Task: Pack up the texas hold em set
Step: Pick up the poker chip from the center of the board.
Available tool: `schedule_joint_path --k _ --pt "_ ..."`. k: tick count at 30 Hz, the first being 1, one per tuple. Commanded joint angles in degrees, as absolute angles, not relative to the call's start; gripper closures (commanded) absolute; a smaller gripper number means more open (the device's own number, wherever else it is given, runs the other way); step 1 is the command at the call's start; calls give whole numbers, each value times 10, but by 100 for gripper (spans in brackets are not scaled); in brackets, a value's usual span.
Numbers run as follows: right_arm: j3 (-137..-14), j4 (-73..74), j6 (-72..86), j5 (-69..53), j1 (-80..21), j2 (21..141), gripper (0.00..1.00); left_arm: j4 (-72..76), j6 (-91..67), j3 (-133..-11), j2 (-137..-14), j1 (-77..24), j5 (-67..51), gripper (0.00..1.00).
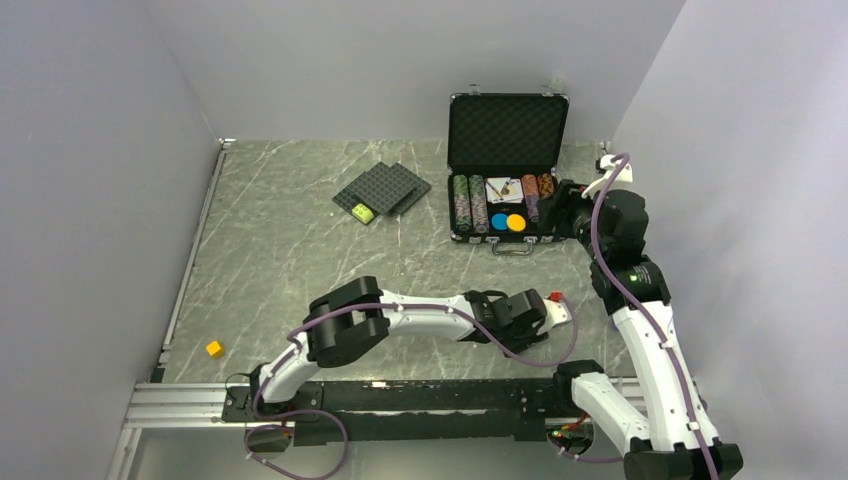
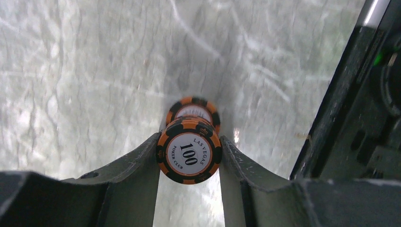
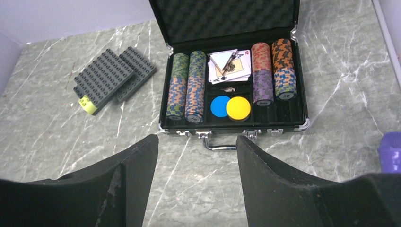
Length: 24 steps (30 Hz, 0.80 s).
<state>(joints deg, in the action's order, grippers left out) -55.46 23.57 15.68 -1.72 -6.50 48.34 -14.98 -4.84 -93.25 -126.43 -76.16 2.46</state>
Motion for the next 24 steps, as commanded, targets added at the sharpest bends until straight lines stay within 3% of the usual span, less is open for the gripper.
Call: schedule_joint_path --k 1,8,17,24 --pt "-567 235 173 -21 -62 495 34 -195 -31 -912 -1171 -746 12 100" --pt "-585 231 195 -57 -51 520 34 -301 29 -874 -1031 -701 -3 100" --pt "-550 176 263 -258 -44 599 39 -287 60 -649 -767 -601 -26 100" --pt "-463 139 311 -426 -55 632 43 -293 122 -581 -675 -558 -84 100"
